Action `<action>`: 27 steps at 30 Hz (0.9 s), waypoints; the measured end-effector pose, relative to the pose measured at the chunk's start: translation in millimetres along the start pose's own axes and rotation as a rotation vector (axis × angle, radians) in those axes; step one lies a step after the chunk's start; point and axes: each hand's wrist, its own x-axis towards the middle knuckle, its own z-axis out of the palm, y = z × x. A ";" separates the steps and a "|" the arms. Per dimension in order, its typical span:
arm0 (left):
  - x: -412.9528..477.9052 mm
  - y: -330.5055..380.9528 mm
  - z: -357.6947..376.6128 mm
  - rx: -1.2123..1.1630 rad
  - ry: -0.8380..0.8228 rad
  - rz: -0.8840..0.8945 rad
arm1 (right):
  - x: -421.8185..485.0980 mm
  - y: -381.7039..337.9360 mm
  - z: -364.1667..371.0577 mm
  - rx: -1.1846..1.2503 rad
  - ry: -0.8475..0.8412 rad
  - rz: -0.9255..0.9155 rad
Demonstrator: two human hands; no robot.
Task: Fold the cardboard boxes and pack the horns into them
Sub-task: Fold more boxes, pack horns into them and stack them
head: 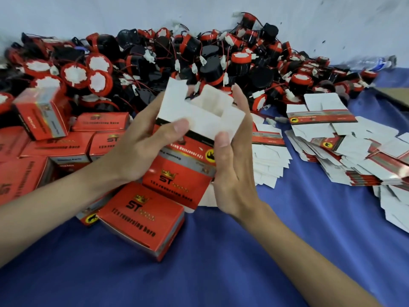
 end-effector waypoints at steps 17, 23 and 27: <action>2.2 -0.2 1.3 0.117 0.128 0.151 | 2.4 -2.4 0.5 0.462 -0.011 0.197; 1.7 0.1 -0.2 0.267 0.060 0.197 | -2.0 -7.0 1.8 0.497 -0.032 0.214; 2.6 -3.3 -1.0 0.210 0.067 0.181 | -1.5 -9.6 3.6 0.492 -0.005 0.233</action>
